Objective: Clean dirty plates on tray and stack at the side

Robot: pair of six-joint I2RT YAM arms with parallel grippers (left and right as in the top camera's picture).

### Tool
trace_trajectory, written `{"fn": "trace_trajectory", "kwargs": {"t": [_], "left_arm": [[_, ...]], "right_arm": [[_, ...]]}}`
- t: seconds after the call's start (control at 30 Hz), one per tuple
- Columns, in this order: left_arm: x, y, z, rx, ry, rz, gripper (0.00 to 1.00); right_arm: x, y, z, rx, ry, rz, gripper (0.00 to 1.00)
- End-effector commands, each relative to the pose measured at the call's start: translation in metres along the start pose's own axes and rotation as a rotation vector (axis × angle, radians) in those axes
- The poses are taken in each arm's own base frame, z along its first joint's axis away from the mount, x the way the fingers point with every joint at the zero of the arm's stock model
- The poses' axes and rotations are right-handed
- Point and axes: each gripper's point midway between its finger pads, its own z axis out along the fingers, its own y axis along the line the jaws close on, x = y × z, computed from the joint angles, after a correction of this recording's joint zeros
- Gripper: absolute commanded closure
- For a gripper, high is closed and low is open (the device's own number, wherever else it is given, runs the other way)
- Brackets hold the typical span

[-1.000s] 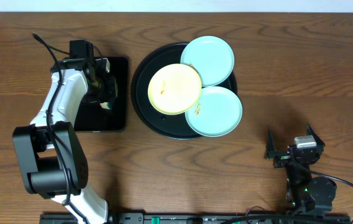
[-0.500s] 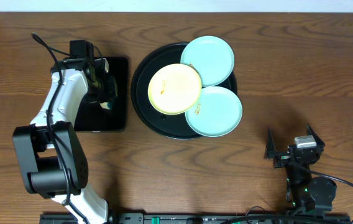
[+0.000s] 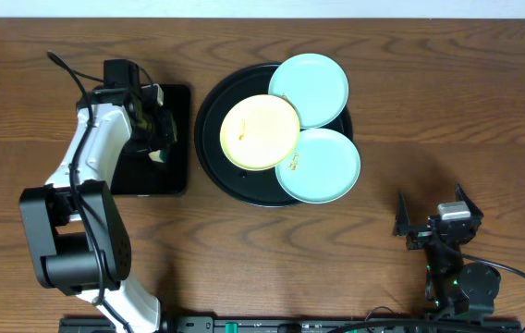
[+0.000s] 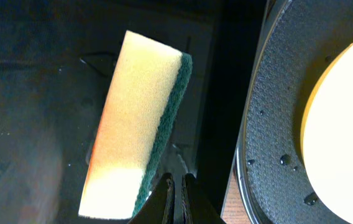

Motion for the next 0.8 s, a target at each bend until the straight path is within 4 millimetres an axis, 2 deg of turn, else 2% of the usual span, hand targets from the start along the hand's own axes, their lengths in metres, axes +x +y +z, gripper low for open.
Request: {"fn": "trace_trajectory", "kwargs": {"t": [0.0, 0.2, 0.77], "left_arm": [[0.009, 0.001, 0.012, 0.007, 0.027, -0.015, 0.92], [0.011, 0.005, 0.022, -0.002, 0.009, -0.012, 0.92], [-0.02, 0.06, 0.005, -0.23, -0.129, -0.05, 0.91]], "right_arm": [[0.0, -0.001, 0.0, 0.004, 0.0, -0.007, 0.01], [0.0, -0.001, 0.0, 0.004, 0.0, -0.007, 0.01], [0.0, -0.001, 0.0, 0.004, 0.0, -0.007, 0.01]]}}
